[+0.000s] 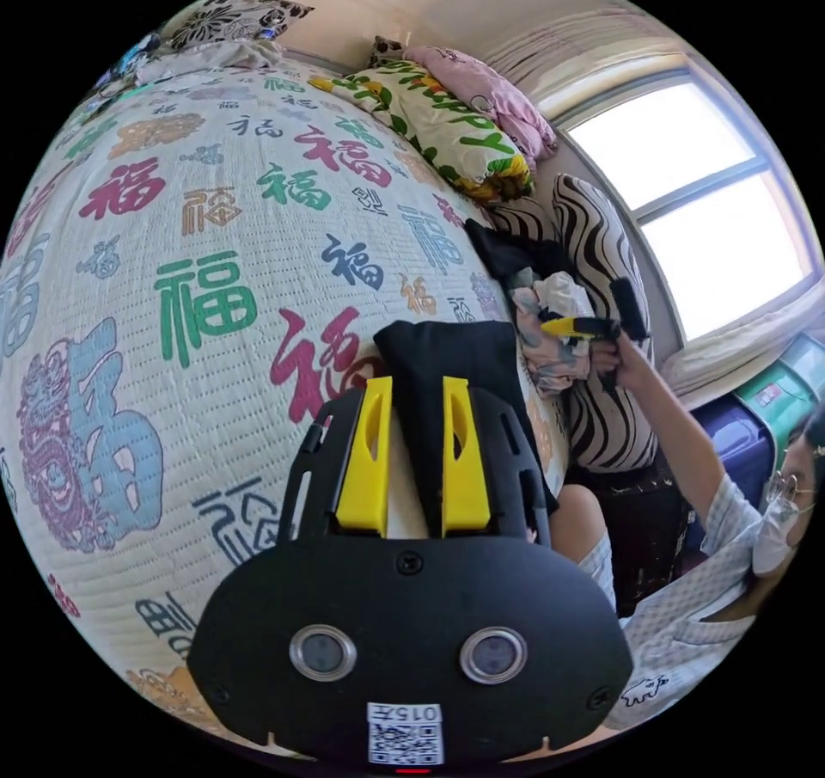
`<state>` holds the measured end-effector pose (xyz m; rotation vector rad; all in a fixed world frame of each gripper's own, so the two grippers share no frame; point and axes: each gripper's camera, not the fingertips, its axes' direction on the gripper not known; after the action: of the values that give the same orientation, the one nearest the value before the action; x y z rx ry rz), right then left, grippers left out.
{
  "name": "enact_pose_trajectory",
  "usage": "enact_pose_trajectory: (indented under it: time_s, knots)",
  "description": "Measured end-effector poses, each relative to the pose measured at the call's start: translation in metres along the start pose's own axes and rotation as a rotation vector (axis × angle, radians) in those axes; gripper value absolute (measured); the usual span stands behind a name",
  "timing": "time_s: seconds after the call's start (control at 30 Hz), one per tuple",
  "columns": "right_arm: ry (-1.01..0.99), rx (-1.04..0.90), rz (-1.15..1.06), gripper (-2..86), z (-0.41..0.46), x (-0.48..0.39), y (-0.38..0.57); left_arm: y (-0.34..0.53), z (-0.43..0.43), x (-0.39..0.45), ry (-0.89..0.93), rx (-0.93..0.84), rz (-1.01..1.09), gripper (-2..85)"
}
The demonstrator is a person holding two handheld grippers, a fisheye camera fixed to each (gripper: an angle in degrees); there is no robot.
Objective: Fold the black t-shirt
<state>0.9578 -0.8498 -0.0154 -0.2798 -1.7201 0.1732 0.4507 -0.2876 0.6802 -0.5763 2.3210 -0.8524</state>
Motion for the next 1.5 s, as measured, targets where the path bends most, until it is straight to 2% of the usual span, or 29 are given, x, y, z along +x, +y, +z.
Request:
enact_pose_trajectory:
  time_s: [0.17, 0.33, 0.43, 0.5, 0.63, 0.77, 0.87, 1.07, 1.13, 1.3, 1.37, 1.5]
  knots:
    - [-0.198, 0.127, 0.043, 12.8, 0.006, 0.077, 0.026, -0.020, 0.001, -0.039, 0.131, 0.053, -0.093, 11.1]
    - [-0.162, 0.158, -0.077, 12.8, 0.015, 0.085, 0.027, -0.022, 0.006, -0.059, 0.248, 0.023, -0.078, 12.4]
    - [-0.209, 0.117, -0.129, 12.9, 0.017, 0.088, 0.022, -0.017, 0.007, -0.063, 0.359, 0.033, -0.044, 12.6]
    - [-0.262, 0.021, -0.169, 12.4, 0.028, 0.088, 0.014, -0.015, 0.008, -0.060, 0.415, 0.037, -0.026, 12.8]
    - [-0.253, -0.028, -0.172, 9.9, 0.039, 0.089, 0.003, -0.012, 0.016, -0.045, 0.494, 0.018, -0.020, 10.7]
    - [-0.340, 0.043, -0.177, 5.0, 0.030, 0.096, 0.008, -0.003, 0.006, -0.024, 0.460, -0.004, -0.006, 3.7]
    - [-0.229, 0.024, -0.245, 4.2, 0.024, 0.082, 0.012, -0.001, -0.011, 0.011, 0.390, 0.010, 0.077, 1.9]
    - [-0.130, 0.183, -0.419, 3.8, -0.005, 0.050, 0.027, 0.009, -0.063, 0.091, 0.358, 0.154, 0.252, 0.7]
    - [-0.100, 0.158, -0.482, 3.7, -0.004, 0.042, 0.037, 0.025, -0.071, 0.123, 0.300, 0.129, 0.354, 0.6]
    - [-0.045, 0.055, -0.698, 3.6, 0.009, 0.023, 0.107, 0.113, -0.084, 0.201, 0.290, 0.041, 0.605, 0.4]
    - [0.005, -0.009, -0.770, 3.6, 0.023, 0.018, 0.137, 0.171, -0.077, 0.238, 0.269, -0.048, 0.712, 0.2]
    - [0.170, -0.204, -0.871, 3.7, 0.081, 0.016, 0.194, 0.244, -0.043, 0.273, 0.189, -0.218, 0.775, 0.0]
